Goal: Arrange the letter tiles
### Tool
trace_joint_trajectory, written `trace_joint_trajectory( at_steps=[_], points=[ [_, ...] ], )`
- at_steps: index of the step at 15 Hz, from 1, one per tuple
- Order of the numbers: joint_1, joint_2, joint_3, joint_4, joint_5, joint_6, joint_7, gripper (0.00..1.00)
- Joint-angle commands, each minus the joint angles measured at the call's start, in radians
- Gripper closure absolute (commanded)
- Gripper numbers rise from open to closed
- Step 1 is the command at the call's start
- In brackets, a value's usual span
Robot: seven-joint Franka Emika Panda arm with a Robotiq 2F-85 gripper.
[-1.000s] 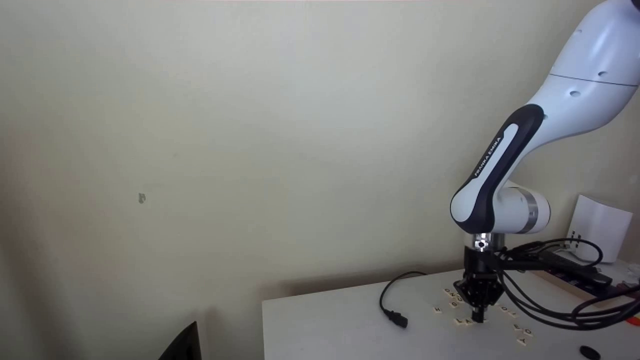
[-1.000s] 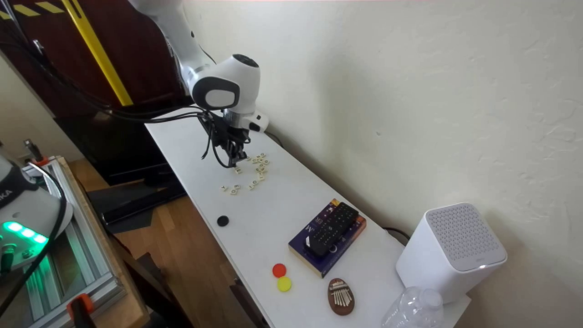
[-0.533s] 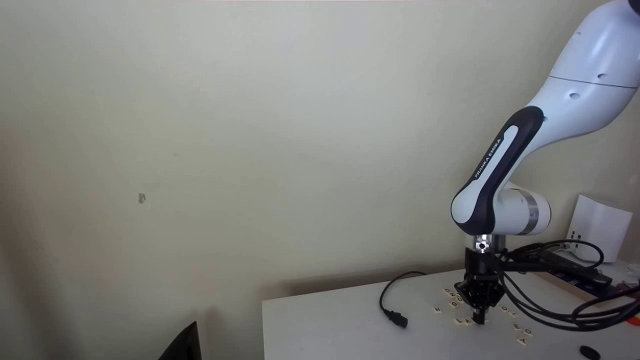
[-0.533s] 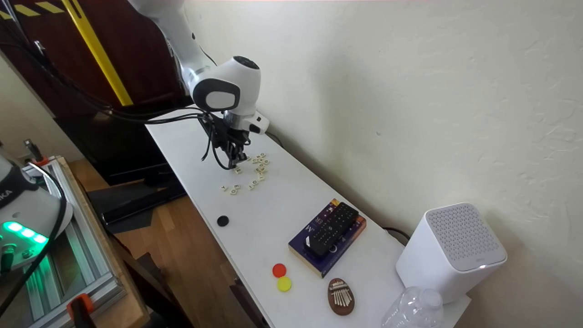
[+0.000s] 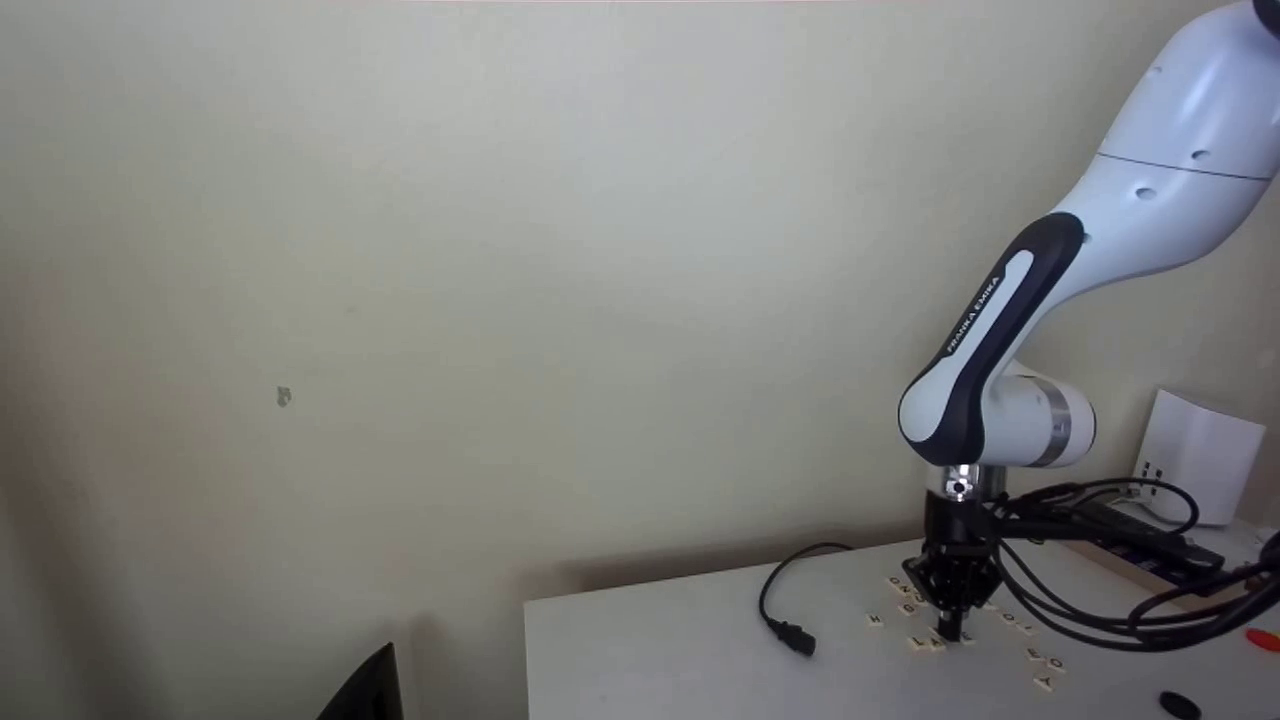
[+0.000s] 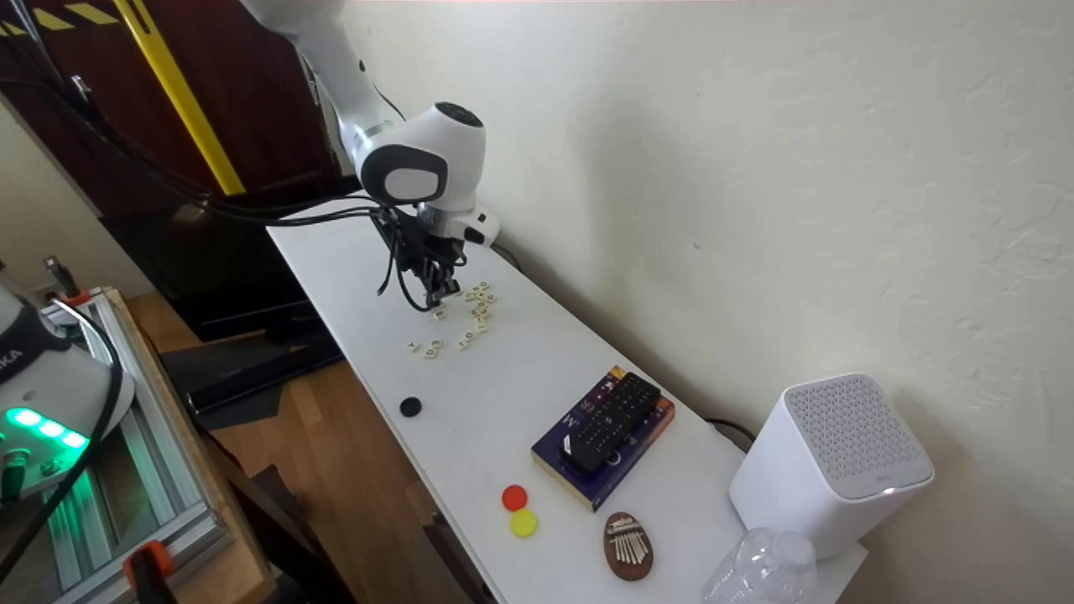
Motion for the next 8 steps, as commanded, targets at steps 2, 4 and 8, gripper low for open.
trace_joint_trajectory(
  at_steps=[2,4,8],
  points=[
    [-0.024,0.055,0.023,0.054,0.016,0.008,-0.017,1.0],
    [-0.026,0.061,0.026,0.062,0.021,0.018,-0.015,1.0],
    [-0.029,0.038,0.031,0.05,0.026,0.027,-0.015,1.0]
  ],
)
